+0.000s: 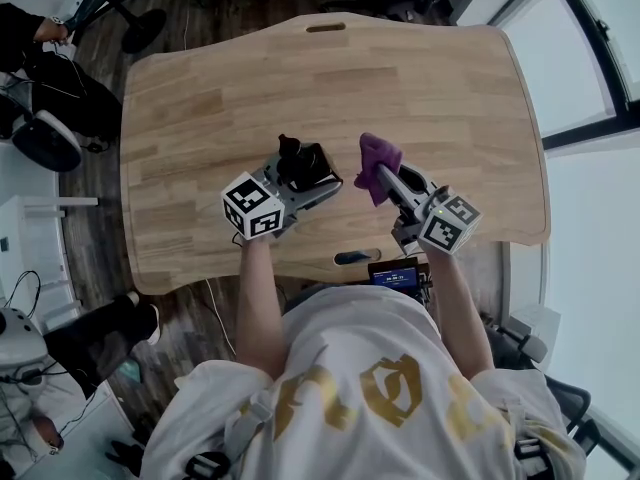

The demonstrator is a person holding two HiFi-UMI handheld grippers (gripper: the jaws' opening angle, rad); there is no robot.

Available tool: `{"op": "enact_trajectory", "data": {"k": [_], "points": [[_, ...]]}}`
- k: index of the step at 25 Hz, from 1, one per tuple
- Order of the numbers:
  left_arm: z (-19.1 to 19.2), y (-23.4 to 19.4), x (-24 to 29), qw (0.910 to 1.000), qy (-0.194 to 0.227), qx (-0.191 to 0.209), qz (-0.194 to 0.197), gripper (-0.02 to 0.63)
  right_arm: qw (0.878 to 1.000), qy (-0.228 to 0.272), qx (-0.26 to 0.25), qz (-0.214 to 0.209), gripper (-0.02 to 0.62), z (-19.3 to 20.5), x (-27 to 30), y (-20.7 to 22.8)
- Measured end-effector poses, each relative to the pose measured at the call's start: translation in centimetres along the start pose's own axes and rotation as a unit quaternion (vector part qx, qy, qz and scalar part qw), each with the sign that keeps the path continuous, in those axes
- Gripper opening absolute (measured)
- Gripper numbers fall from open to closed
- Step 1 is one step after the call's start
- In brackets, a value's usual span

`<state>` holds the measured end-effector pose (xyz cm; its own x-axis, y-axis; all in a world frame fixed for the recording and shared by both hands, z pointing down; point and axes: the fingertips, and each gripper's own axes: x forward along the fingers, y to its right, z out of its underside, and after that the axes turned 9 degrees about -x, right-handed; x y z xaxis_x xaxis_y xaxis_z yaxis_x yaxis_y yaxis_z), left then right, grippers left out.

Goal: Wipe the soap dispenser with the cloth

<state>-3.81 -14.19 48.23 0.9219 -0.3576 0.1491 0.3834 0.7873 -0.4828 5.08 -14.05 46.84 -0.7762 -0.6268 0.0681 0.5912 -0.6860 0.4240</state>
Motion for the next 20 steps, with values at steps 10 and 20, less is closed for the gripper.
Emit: {"op": "enact_trajectory", "data": {"k": [10, 20], "points": [[5.1, -3.4, 2.1, 0.9969, -0.076, -0.008, -0.016, 0.364, 0.996, -0.048, -0.001, 0.071, 0.051, 2.3, -0.1, 3.1], [8.8, -6.9, 5.5, 0.9908, -0.126, -0.004, -0.047, 0.364, 0.993, -0.048, 0.016, 0.105, 0.051, 2.3, -0.5, 6.9]]}}
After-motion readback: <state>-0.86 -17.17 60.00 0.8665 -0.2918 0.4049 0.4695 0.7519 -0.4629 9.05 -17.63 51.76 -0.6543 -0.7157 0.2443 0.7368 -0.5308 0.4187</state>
